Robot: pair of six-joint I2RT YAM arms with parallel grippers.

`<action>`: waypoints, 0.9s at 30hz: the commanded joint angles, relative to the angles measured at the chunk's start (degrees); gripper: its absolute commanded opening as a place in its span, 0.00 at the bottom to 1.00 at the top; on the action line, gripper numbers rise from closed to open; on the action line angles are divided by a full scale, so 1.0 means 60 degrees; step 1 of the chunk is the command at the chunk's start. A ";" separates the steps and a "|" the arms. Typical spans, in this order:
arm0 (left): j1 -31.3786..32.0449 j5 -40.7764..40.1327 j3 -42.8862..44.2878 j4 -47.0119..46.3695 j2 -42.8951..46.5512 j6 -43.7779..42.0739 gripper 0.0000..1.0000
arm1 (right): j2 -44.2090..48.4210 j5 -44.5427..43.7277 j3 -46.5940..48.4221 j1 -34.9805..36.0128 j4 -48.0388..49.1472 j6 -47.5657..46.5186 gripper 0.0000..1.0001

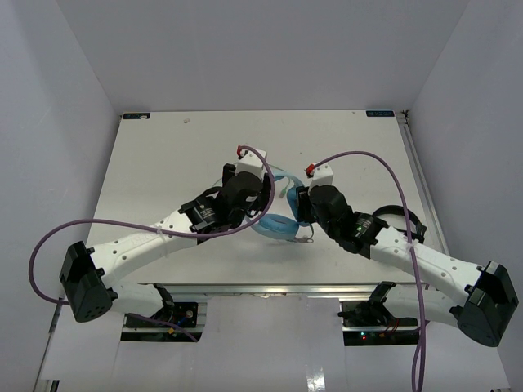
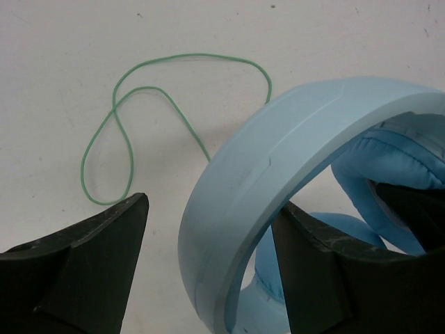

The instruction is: Wrap the headphones

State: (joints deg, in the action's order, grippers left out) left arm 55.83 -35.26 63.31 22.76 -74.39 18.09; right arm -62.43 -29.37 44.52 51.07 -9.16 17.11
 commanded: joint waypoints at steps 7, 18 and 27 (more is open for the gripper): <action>0.0148 -0.0443 0.0198 -0.0318 -0.0319 -0.0564 0.60 | 0.0379 0.0322 0.0229 -0.0030 0.0627 0.0239 0.08; 0.0261 -0.0701 0.0421 0.0284 -0.0830 -0.0168 0.11 | -0.0055 0.0607 0.0521 -0.0030 0.0472 0.0085 0.08; 0.0105 -0.1078 0.0570 0.1652 -0.0764 0.0908 0.00 | 0.0347 0.2112 0.1343 -0.0030 0.0385 -0.1020 0.73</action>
State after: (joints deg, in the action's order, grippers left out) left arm 57.41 -40.17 63.64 28.76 -80.42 18.01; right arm -64.17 -22.63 46.67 50.53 -12.02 14.48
